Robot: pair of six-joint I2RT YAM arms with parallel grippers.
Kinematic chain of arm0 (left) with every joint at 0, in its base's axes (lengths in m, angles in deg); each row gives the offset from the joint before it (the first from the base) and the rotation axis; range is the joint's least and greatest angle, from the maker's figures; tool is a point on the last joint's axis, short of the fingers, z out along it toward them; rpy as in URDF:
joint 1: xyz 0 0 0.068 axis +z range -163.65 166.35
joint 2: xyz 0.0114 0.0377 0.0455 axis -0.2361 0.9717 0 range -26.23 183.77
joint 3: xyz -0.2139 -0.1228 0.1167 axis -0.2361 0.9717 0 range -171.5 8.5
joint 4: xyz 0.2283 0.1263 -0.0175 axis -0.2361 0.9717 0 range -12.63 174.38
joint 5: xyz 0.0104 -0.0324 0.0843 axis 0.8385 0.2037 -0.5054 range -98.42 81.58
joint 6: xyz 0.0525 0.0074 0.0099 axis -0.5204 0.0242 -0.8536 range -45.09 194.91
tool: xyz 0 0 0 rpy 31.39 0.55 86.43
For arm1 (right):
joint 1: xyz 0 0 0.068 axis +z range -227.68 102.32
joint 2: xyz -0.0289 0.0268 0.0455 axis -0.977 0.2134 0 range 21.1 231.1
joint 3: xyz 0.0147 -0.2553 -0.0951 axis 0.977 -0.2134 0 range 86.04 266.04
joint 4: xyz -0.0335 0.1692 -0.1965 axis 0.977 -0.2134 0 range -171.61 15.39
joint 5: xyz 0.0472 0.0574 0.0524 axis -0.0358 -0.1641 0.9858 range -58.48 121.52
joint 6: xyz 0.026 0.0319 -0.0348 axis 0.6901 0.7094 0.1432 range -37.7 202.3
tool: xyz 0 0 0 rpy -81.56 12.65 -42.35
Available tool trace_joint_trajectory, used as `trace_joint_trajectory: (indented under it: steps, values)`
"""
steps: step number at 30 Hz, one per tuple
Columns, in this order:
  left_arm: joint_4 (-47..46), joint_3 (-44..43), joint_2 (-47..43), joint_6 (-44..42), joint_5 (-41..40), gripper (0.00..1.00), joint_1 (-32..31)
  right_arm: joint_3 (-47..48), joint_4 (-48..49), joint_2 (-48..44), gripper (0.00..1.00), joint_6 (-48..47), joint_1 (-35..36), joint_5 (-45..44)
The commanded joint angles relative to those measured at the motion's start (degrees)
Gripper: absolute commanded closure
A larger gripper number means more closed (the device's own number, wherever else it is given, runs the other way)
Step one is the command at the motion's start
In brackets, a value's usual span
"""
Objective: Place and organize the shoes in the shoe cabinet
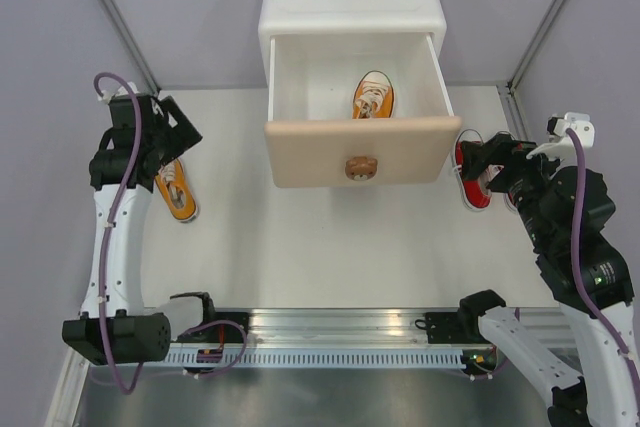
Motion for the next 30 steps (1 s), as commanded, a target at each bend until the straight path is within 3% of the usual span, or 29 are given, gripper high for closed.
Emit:
trace_joint_trajectory:
  steps: [1, 5, 14, 30]
  values:
    - [-6.0, 7.9, -2.8, 1.5, 0.3, 0.09, 5.3, -0.9, 2.6, -0.5, 0.02, 0.0, 0.3, 2.2]
    - [-10.3, 18.4, -4.0, 3.4, 1.6, 0.13, 10.1, -2.5, 3.1, -1.2, 0.02, 0.4, 0.3, 3.2]
    - [-16.9, 28.6, 0.0, 3.0, 0.5, 0.20, 17.6, -4.1, 3.5, -2.5, 0.02, -0.8, 0.3, 3.9]
    - [-27.1, 35.3, 11.5, 0.0, -3.7, 0.41, 21.6, -4.8, 3.2, -3.8, 0.02, -3.1, 2.1, 1.2]
